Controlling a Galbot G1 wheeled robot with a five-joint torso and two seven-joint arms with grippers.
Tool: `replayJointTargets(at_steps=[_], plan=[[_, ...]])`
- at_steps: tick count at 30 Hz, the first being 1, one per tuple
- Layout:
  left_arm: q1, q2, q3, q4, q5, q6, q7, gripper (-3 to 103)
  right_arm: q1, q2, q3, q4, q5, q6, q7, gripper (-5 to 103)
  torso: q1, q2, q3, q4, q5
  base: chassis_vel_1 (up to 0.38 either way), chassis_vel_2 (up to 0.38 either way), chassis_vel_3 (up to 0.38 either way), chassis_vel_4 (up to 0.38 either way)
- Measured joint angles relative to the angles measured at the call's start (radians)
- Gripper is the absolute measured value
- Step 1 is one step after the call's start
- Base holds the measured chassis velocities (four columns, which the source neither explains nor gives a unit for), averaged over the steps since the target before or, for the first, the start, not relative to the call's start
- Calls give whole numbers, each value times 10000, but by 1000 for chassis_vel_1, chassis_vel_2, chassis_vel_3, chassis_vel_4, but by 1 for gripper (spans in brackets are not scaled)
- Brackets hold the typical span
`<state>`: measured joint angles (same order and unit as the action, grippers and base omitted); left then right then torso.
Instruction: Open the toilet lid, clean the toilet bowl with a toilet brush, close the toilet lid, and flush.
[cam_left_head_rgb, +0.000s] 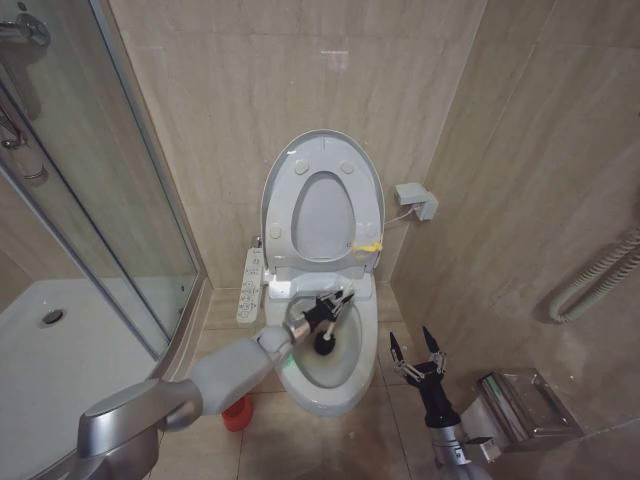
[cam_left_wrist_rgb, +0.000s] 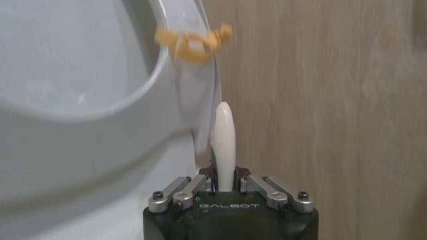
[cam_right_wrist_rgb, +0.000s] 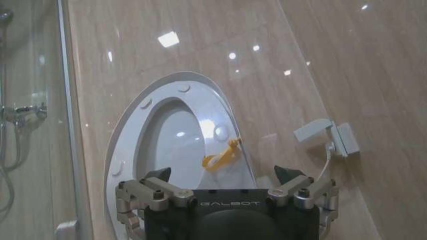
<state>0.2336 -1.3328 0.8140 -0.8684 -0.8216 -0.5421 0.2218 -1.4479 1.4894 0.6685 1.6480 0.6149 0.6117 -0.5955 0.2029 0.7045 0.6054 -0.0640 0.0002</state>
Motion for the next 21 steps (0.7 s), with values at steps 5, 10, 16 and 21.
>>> replayJointTargets(at_steps=[5, 10, 16, 21], plan=[[-82, -247, 18, -96, -210, -35, -255, 19, 1, 18, -10, 28, 10, 0, -7, 100, 0, 1, -1, -6, -1, 0, 0, 0, 0], [289, -675, -59, 970, 179, -235, -906, 19, 0, 19, -44, 86, 21, 0, -28, 100, 0, 0, 0, 4, -1, 0, 0, 0, 0], [315, -840, -134, 410, 220, -164, -1575, 19, -12, -31, -32, 152, 53, 0, -32, 100, 0, 0, 0, -4, -2, 0, 0, 0, 0], [371, -898, -134, 452, 340, -315, -1894, 19, -63, 2, -27, 239, 67, -1, -41, 100, 0, 0, -1, -4, -2, 0, 0, 0, 0]])
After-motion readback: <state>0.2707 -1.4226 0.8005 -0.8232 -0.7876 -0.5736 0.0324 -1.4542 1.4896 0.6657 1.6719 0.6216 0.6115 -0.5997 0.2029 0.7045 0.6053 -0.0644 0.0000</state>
